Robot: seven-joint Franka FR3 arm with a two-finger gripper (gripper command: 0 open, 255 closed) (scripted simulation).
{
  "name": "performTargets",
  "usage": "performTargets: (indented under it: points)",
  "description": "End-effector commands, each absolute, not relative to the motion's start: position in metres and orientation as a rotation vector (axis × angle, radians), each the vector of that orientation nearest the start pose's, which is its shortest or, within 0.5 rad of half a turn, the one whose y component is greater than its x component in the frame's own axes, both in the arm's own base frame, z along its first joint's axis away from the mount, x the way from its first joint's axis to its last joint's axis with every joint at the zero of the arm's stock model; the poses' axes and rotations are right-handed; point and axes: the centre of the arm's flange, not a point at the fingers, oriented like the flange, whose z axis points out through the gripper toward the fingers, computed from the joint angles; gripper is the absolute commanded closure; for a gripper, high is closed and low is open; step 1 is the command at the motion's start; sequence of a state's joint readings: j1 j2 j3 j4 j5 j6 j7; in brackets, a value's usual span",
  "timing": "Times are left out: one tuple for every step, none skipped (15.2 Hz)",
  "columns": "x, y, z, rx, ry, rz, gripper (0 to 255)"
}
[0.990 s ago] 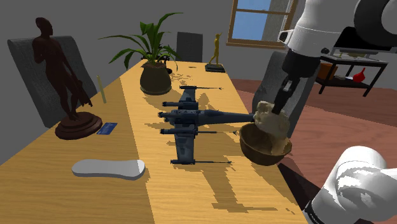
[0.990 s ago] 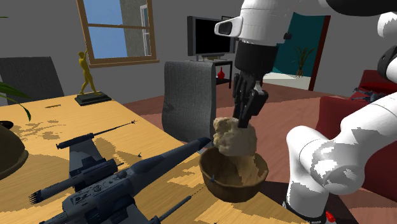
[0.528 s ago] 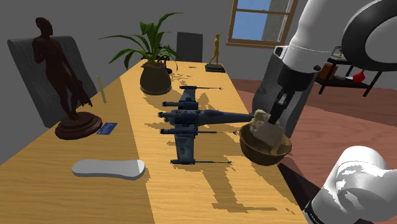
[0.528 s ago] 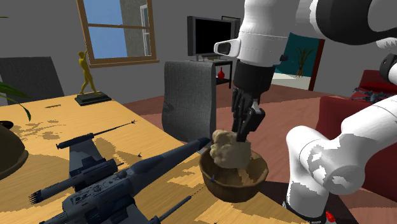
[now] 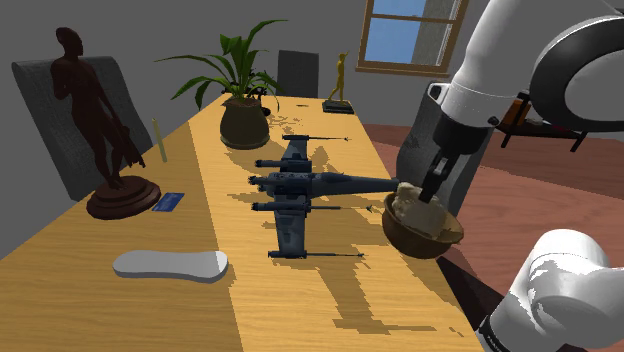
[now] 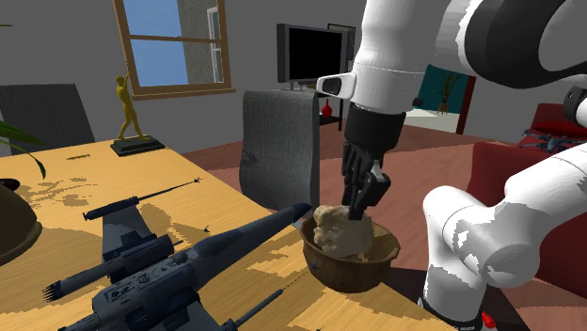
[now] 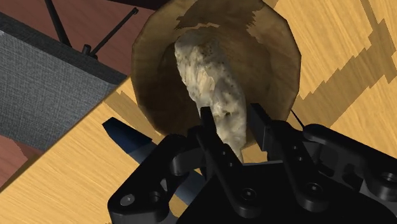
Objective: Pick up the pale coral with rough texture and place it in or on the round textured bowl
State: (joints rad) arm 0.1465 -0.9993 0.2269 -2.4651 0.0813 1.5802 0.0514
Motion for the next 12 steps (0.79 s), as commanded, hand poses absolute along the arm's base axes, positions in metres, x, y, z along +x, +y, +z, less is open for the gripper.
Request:
performTargets:
  points:
    - [0.230,0.124,0.587,-3.207,-0.373,-0.175,255]
    - [0.230,0.124,0.587,-3.207,-0.373,-0.175,255]
    - [0.230,0.124,0.588,-3.207,-0.373,-0.175,0]
    - [0.231,0.125,0.588,-3.207,-0.373,-0.175,0]
    - [0.231,0.125,0.588,-3.207,-0.373,-0.175,0]
    - [0.231,0.124,0.588,-3.207,-0.373,-0.175,0]
    - [0.231,0.124,0.588,-3.207,-0.373,-0.175,0]
    - [0.230,0.124,0.587,-3.207,-0.373,-0.175,0]
    - [0.229,0.125,0.600,-3.207,-0.373,-0.175,0]
    - [0.227,0.126,0.613,-3.207,-0.373,-0.175,0]
    - [0.226,0.127,0.626,-3.207,-0.373,-0.175,0]
    - [0.224,0.128,0.636,-3.207,-0.373,-0.175,0]
